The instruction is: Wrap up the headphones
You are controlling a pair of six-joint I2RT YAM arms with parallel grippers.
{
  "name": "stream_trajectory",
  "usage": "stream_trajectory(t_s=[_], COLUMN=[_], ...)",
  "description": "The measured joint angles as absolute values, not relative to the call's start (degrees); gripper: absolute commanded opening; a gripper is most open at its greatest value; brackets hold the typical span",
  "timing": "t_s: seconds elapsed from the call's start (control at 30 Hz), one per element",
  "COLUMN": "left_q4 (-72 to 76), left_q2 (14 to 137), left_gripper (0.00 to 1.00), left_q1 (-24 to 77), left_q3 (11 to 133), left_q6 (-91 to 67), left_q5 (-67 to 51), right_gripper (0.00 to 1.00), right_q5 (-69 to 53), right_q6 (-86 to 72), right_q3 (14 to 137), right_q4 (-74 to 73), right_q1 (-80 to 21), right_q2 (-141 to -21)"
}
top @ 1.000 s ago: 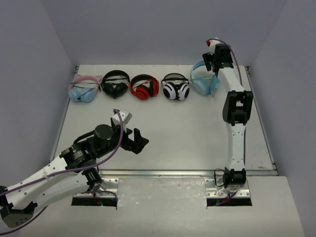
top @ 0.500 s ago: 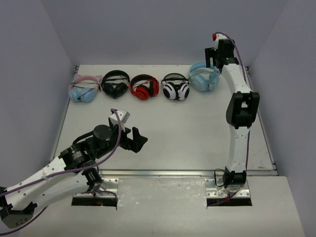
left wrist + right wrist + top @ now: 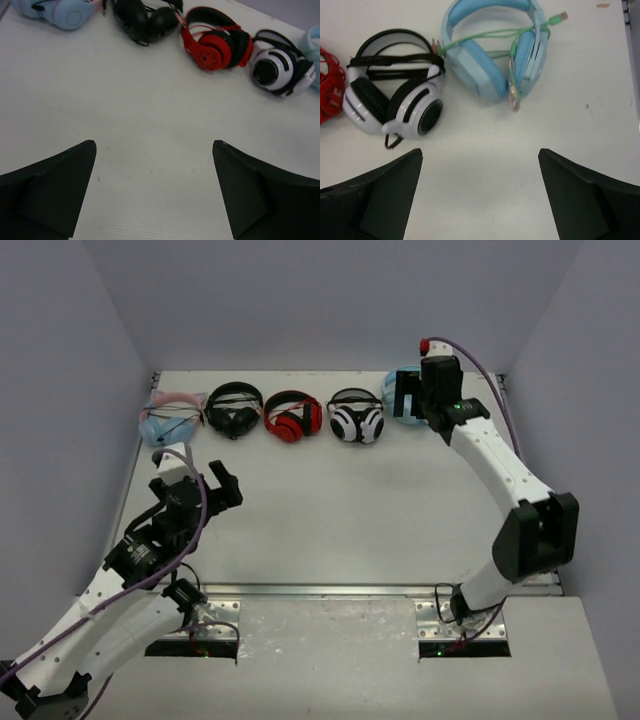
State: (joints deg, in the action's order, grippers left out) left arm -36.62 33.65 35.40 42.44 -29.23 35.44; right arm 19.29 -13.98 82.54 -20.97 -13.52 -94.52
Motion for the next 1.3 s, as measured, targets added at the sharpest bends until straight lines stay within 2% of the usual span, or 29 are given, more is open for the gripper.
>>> stream_trajectory(t_s=[0.3,0.6,0.9,1.3], left_q4=[-36.29,-33.56,-32.34,-31.51], left_q2=[33.34,33.23,29.56,29.12], left_gripper=[1.0,1.0,1.0,1.0], left_q1=[16.43,15.59,15.59,18.76], left_q3=[43.92,43.2,40.69,39.94], left_q6=[-28.58,-25.5,-24.88,-23.86], left_q5=[39.48,37.95,33.41,31.22], right_gripper=[0.99,0.99,0.99,0.99], right_q5=[15.55,14.24,13.43,11.88], right_q6=[-22.72,-19.64,-16.67,-16.86], right_q3=[51.68,47.31,45.39,43.44], right_q4=[-28.34,-42.59,-48.47,-49.8], right_q1=[-14.02,-14.5,-15.14,-15.14], right_q2=[-53.23,-31.66,-19.11,-18.79])
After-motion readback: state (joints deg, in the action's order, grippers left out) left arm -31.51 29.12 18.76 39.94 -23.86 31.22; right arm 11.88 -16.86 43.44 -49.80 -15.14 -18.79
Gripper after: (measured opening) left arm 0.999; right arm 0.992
